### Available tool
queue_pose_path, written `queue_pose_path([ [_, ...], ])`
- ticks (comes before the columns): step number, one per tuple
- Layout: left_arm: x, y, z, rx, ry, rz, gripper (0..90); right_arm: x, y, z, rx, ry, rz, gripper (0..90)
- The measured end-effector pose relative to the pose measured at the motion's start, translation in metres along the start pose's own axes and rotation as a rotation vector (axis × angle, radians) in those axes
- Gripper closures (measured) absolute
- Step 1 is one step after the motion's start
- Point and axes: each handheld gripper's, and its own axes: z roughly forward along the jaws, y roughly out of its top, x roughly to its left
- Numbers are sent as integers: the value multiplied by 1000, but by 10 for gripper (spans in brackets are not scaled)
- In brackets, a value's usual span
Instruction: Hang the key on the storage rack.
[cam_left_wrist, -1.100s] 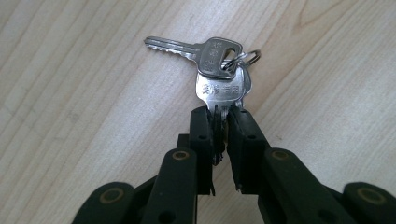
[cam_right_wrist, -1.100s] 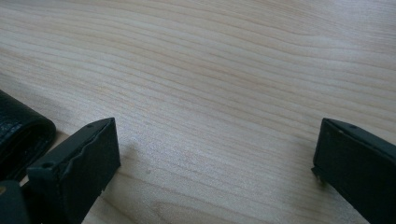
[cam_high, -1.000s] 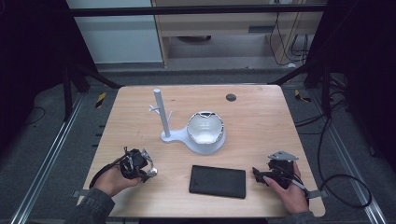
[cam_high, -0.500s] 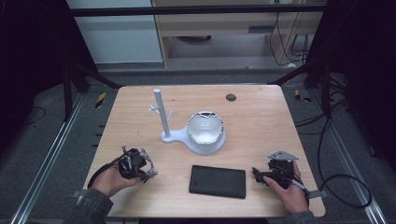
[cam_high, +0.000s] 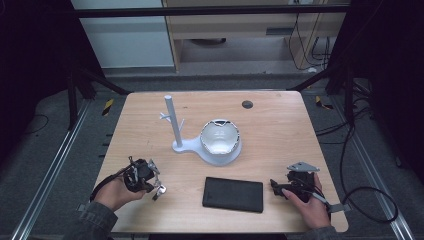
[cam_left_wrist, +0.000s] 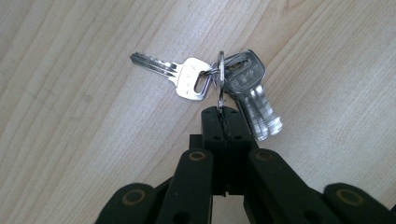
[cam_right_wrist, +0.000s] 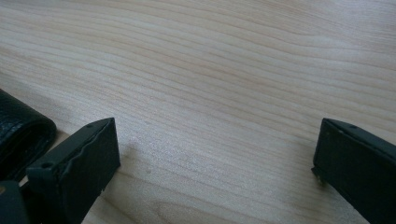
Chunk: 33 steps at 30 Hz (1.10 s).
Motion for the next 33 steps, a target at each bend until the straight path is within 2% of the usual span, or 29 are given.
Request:
queue_pose_path([
  [1, 0, 0, 0, 0, 0, 0, 898, 0, 0, 0, 0, 0, 0, 6],
  [3, 2, -1, -11, -39, 13, -22, 899, 0, 0, 0, 0, 0, -1, 6],
  [5, 3, -2, -14, -50, 14, -24, 899, 0, 0, 0, 0, 0, 0, 6],
  [6, 2, -1, -26, -78, 14, -29, 899, 0, 0, 0, 0, 0, 0, 6],
  [10, 3, 0, -43, -108, 20, -34, 899, 0, 0, 0, 0, 0, 0, 6],
  [11, 4, 2, -54, -122, 30, -28, 899, 0, 0, 0, 1, 1, -1, 5],
  [12, 4, 2, -54, -122, 30, -28, 899, 0, 0, 0, 2, 2, 4, 4],
  [15, 7, 10, -77, -154, 58, -21, 899, -1, 2, 2, 1, -1, -9, 4],
  [20, 13, 20, -96, -160, 86, -13, 899, -2, 6, 6, 3, 1, -3, 4],
  [21, 16, 26, -104, -164, 98, -7, 899, -2, 7, 7, 2, -1, -3, 4],
  [29, 31, 41, -130, -196, 111, -36, 899, -3, 12, 12, 3, -5, 1, 3],
  [33, 35, 50, -142, -183, 130, -46, 900, -2, 12, 12, 1, -12, 0, 6],
])
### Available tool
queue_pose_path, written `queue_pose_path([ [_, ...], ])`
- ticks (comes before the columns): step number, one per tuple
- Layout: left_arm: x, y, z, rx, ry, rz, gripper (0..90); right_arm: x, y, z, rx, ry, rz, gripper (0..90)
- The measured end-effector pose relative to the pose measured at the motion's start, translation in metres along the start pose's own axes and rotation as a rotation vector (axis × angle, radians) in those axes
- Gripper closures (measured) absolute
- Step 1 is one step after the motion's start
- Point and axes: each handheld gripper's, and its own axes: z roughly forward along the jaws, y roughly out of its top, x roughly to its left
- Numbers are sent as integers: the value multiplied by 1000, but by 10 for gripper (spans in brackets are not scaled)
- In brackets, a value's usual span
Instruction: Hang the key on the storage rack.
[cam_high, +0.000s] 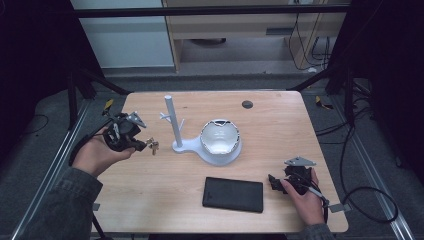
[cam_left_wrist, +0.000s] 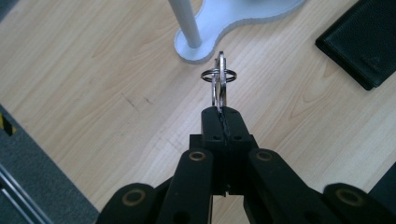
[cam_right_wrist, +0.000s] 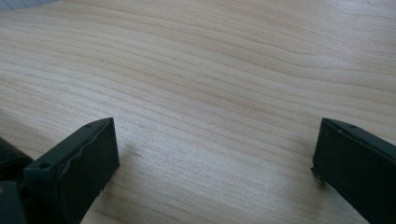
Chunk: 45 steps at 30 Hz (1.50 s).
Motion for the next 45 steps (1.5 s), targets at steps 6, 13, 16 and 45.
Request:
queue_pose_path([
  [6, 2, 16, -18, 0, 31, 18, 900, 0, 0, 0, 0, -2, 3, 6],
  [13, 1, 26, -26, 6, 40, 33, 900, 0, 0, 0, -1, -3, 1, 6],
  [16, 0, 30, -29, 3, 48, 37, 899, 0, -1, 0, 0, -2, 2, 6],
  [45, 9, 61, -26, 60, 85, 33, 899, 1, -1, -1, -1, -4, 2, 6],
])
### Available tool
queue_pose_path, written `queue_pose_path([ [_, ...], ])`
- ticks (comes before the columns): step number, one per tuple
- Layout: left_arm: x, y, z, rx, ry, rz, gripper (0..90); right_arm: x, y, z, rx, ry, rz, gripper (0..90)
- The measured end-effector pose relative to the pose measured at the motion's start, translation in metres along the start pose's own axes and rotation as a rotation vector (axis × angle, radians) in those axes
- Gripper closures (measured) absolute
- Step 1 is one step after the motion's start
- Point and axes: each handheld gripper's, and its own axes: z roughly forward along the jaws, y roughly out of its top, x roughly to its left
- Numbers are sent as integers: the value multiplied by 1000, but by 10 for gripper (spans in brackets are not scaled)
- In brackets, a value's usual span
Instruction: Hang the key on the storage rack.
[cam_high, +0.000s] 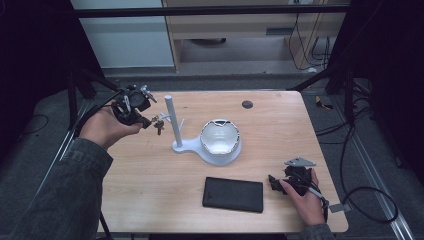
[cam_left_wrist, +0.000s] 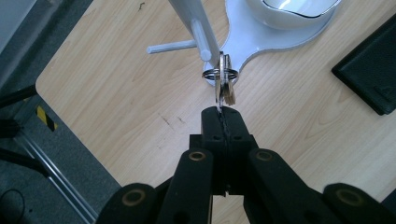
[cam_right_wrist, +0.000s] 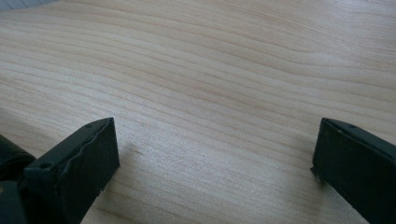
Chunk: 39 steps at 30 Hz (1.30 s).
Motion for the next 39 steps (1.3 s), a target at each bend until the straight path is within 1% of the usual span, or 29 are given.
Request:
queue_pose_path([
  [2, 1, 2, 2, 5, 0, -4, 899, 0, 0, 0, 1, 0, -3, 6],
  [7, -1, 7, 6, 17, 4, 7, 899, 0, 0, 0, 0, 2, -1, 6],
  [17, 0, 12, 10, 22, 7, 3, 899, 1, -1, -1, 0, 5, 0, 5],
  [20, 2, 14, 12, 25, 9, -5, 899, 1, -1, -1, 0, 7, -1, 5],
  [26, 2, 17, 14, 18, 10, -6, 898, 1, -1, -1, 0, 8, -7, 5],
  [27, 2, 17, 14, 14, 1, -6, 898, 1, -1, -1, 0, 9, -8, 5],
  [30, 2, 18, 15, 14, 6, -6, 899, 1, -1, -1, 0, 10, -6, 5],
  [31, 2, 18, 15, 14, 14, -6, 898, 1, -1, -1, 0, 10, -6, 5],
  [39, 3, 21, 16, 3, 15, -11, 897, 1, -1, -1, 0, 11, -4, 5],
])
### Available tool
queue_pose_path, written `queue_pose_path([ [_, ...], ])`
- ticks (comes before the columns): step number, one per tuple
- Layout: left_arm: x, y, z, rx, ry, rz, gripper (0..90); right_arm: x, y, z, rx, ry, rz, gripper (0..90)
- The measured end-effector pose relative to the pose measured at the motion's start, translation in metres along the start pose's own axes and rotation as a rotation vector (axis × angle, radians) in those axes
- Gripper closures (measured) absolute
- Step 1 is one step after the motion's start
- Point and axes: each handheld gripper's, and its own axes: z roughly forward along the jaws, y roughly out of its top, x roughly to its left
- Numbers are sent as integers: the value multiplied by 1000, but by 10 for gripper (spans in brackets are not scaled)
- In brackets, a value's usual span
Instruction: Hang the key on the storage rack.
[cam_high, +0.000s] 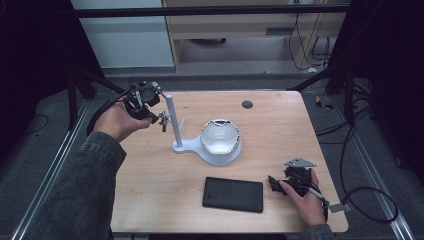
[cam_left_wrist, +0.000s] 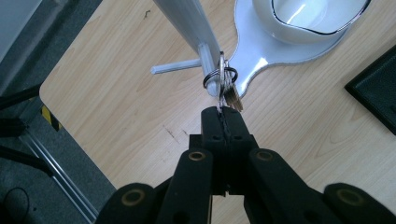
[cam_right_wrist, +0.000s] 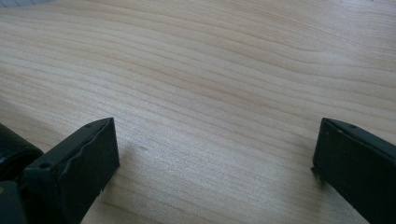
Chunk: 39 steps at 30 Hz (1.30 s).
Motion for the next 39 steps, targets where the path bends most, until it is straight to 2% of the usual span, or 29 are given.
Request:
queue_pose_path([
  [7, 0, 0, 0, -8, 0, -4, 895, 0, 0, 0, 0, 1, -1, 5],
  [11, 1, 0, 0, -30, -1, -8, 888, 0, 0, 0, 1, 1, -5, 5],
  [19, 0, 0, 1, -93, 36, -16, 744, 0, 0, 0, 1, 1, -6, 5],
  [27, -3, -8, 0, -137, 27, -24, 659, 0, 0, 0, 1, 2, -4, 4],
  [34, -11, -17, 3, -146, 22, -22, 533, 0, 0, 0, 2, 1, -4, 4],
  [39, -18, -28, 10, -160, 32, -45, 333, 0, 0, 0, 2, 2, -4, 4],
])
